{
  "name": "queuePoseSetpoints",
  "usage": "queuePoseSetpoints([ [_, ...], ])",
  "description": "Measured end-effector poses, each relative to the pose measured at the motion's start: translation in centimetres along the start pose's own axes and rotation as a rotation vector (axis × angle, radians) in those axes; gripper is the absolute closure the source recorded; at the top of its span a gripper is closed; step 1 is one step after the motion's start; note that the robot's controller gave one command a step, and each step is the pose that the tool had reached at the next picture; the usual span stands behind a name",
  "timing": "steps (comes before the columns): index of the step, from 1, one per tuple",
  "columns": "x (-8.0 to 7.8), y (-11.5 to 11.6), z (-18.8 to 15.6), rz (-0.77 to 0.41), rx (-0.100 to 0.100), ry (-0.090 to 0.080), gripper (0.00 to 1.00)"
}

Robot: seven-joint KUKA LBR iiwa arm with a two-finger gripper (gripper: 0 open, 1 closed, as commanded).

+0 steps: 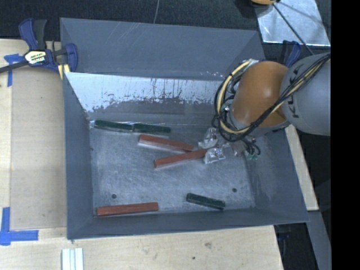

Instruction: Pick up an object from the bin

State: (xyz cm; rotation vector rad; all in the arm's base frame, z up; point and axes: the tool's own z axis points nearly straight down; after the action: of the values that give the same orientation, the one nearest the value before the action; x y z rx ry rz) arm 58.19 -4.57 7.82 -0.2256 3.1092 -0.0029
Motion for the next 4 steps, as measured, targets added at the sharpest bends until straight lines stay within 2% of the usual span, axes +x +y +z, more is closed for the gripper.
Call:
queuePoseSetpoints([
  [1, 0.0, 0.0, 0.0, -0.001, 0.000, 0.000, 1.00],
  [2, -0.2, 0.5, -8.0, -0.057, -0.004, 0.024, 0.00],
  [3, -0.9, 0.7, -14.0, -0.093, -0.005, 0.023, 0.00],
  [4, -1.0, 1.7, -13.3, -0.116, 0.000, 0.004, 0.00],
])
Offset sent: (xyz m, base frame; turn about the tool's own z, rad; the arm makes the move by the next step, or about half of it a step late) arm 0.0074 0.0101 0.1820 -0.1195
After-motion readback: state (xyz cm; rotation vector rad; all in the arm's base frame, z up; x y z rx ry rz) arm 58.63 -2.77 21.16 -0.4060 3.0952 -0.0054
